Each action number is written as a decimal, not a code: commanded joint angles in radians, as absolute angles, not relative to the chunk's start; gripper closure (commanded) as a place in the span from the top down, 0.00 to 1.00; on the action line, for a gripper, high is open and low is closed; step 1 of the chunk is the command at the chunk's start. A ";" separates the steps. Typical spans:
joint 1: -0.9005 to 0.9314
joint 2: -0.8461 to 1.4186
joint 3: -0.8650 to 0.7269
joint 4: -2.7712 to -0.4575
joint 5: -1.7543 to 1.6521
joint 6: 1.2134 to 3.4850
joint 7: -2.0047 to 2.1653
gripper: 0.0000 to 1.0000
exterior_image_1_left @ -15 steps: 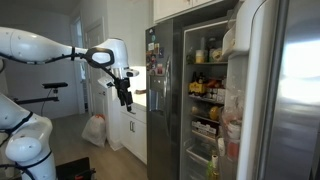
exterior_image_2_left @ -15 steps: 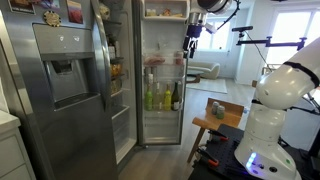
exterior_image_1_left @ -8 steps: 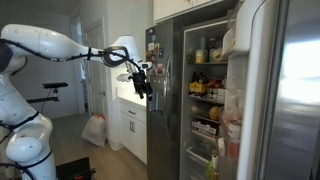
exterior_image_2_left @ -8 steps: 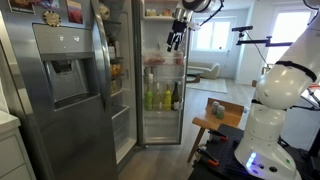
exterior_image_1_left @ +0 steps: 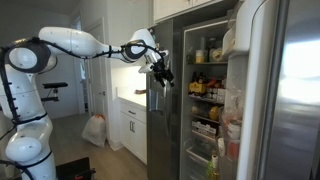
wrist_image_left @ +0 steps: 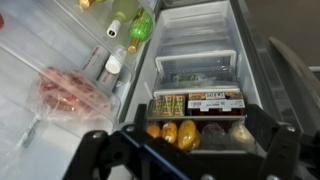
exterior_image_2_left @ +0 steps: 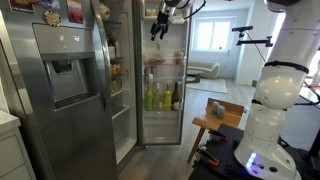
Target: Close the cover on the topmost shelf of the fridge door
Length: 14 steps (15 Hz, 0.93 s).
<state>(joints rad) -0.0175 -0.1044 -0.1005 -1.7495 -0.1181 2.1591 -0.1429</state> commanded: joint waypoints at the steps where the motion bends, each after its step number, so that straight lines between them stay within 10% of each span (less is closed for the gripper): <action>1: -0.032 -0.005 -0.067 -1.545 -0.209 2.149 -0.054 1.00; 14: -0.023 0.140 -0.145 -1.267 -0.727 2.388 0.456 1.00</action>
